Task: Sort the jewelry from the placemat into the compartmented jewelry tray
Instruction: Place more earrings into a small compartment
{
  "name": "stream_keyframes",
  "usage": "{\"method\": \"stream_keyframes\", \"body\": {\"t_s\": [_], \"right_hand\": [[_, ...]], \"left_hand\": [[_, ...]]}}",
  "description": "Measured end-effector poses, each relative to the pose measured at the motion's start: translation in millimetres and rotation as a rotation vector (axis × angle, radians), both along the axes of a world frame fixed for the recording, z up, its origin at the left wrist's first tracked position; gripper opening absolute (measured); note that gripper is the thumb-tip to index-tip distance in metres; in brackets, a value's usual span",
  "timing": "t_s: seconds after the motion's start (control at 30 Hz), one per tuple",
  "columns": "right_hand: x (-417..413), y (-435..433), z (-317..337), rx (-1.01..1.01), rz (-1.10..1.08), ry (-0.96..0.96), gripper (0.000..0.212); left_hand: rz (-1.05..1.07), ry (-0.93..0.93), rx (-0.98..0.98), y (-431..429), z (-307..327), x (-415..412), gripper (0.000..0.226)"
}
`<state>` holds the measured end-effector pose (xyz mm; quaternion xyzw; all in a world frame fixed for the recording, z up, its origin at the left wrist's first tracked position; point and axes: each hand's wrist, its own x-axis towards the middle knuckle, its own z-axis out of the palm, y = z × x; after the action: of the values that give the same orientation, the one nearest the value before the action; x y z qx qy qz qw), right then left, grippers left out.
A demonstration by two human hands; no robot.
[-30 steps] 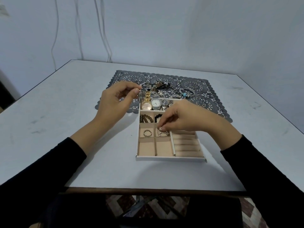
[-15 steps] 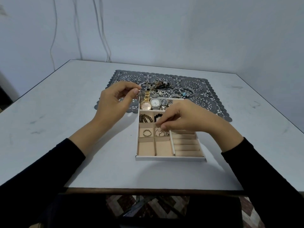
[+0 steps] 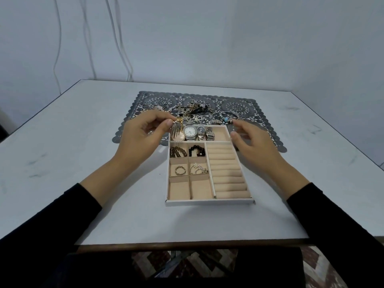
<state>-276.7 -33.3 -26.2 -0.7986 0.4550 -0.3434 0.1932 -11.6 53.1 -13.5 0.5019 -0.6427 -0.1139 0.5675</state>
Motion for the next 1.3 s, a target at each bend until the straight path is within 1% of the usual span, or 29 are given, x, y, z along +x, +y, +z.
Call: {"method": "stream_keyframes", "body": {"t_s": [0.1,0.2,0.3,0.37,0.47,0.6,0.67,0.77,0.83,0.97,1.03,1.1,1.2,1.3], "right_hand": [[-8.5,-2.8,-5.4,-0.057,-0.048,0.151,0.045],[-17.1,-4.6,-10.0,-0.032,-0.067,0.258,0.042],[-21.5,-4.4,-13.9,0.013,-0.078,0.323,0.039],[-21.7,-3.3,-14.3,0.027,-0.084,0.341,0.042],[-21.0,-2.6,-13.7,0.033,-0.087,0.351,0.045],[-20.5,-1.1,-11.8,0.028,-0.09,0.354,0.043],[-20.2,0.2,-11.1,0.025,-0.09,0.355,0.042],[-19.6,0.3,-10.8,0.027,-0.087,0.358,0.041],[-19.7,0.5,-10.5,0.028,-0.085,0.355,0.042],[-20.5,1.1,-10.6,0.025,-0.085,0.35,0.042],[-20.4,1.4,-10.4,0.026,-0.085,0.345,0.042],[-20.1,1.4,-10.6,0.02,-0.086,0.332,0.042],[-20.1,1.3,-10.9,0.017,-0.084,0.323,0.042],[-20.1,0.9,-11.0,0.013,-0.082,0.315,0.037]], "left_hand": [[-0.025,0.036,0.049,2.6,-0.9,-3.3,0.013],[-0.07,0.015,0.069,5.5,-3.1,-7.6,0.014],[-0.11,-0.007,0.113,9.1,-6.2,-11.6,0.014],[-0.113,-0.006,0.144,13.1,-7.4,-15.3,0.016],[-0.112,0.006,0.18,19.1,-8.0,-20.1,0.016],[-0.115,-0.075,0.235,25.0,-8.6,-19.0,0.017],[-0.124,-0.134,0.254,28.1,-6.9,-17.2,0.014],[-0.129,-0.283,0.22,30.2,-5.1,-13.4,0.01],[-0.135,-0.349,0.205,30.0,-5.4,-10.1,0.01],[-0.165,-0.355,0.205,28.9,-5.1,-4.4,0.006],[-0.194,-0.348,0.213,28.0,-4.7,-1.9,0.011],[-0.214,-0.397,0.231,26.3,-5.5,0.1,0.018],[-0.228,-0.482,0.213,24.1,-7.0,0.3,0.019],[-0.223,-0.495,0.204,22.8,-6.8,0.8,0.019]]}}
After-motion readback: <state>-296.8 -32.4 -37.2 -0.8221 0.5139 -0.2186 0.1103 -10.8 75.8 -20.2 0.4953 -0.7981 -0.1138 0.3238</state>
